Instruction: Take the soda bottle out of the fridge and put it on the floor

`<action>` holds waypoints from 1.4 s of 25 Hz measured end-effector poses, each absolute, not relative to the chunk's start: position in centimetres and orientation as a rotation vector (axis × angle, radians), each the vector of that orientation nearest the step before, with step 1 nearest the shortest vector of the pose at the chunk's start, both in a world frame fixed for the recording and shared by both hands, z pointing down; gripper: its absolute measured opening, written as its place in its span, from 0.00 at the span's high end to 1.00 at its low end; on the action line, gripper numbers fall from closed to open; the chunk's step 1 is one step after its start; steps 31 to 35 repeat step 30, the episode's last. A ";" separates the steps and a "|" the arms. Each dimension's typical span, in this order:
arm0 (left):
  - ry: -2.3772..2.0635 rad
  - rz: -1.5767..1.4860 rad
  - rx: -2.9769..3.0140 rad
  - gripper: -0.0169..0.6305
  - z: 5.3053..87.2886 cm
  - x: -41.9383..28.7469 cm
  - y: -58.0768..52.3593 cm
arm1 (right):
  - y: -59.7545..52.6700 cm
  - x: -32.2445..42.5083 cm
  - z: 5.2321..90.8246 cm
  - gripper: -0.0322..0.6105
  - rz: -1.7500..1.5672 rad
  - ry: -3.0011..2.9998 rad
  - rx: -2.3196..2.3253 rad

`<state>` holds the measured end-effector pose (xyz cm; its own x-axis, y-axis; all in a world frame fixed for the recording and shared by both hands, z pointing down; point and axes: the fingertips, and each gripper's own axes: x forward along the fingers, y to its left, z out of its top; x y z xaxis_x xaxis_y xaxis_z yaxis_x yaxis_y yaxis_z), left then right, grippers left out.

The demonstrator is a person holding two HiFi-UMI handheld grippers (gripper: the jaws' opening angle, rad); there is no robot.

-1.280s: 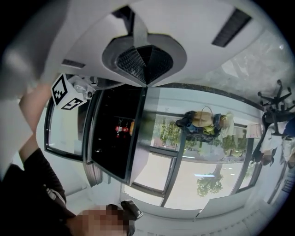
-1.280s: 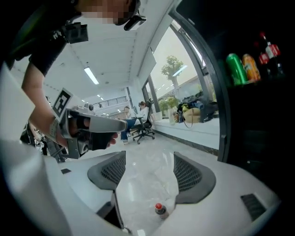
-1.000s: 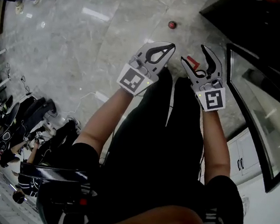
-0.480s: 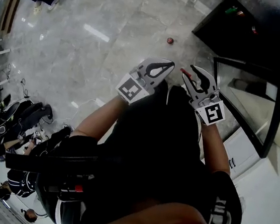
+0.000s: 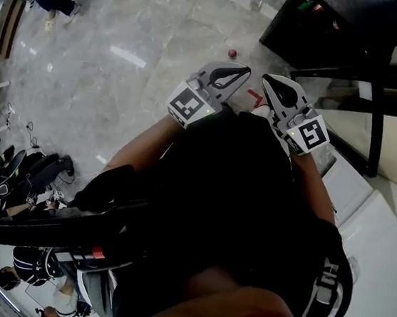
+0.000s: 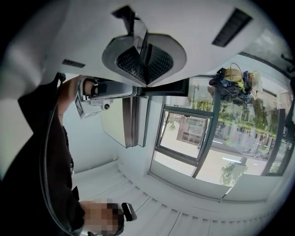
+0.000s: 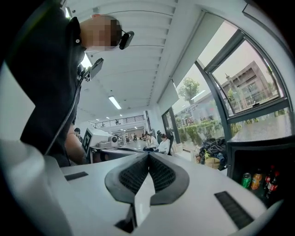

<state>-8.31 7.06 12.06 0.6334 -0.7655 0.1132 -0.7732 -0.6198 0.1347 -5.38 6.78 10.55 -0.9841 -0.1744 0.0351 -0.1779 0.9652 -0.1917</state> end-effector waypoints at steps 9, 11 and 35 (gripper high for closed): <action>-1.245 0.036 2.753 0.98 9.5 -5.5 6.6 | 7.2 -3.8 7.3 0.93 0.203 -3.135 0.273; -1.246 0.029 2.764 0.98 8.8 -5.4 6.5 | 7.2 -3.8 6.8 0.93 0.196 -3.133 0.278; -1.250 0.022 2.773 0.98 8.7 -6.3 6.7 | 6.3 -4.4 6.9 0.93 0.109 -3.117 0.351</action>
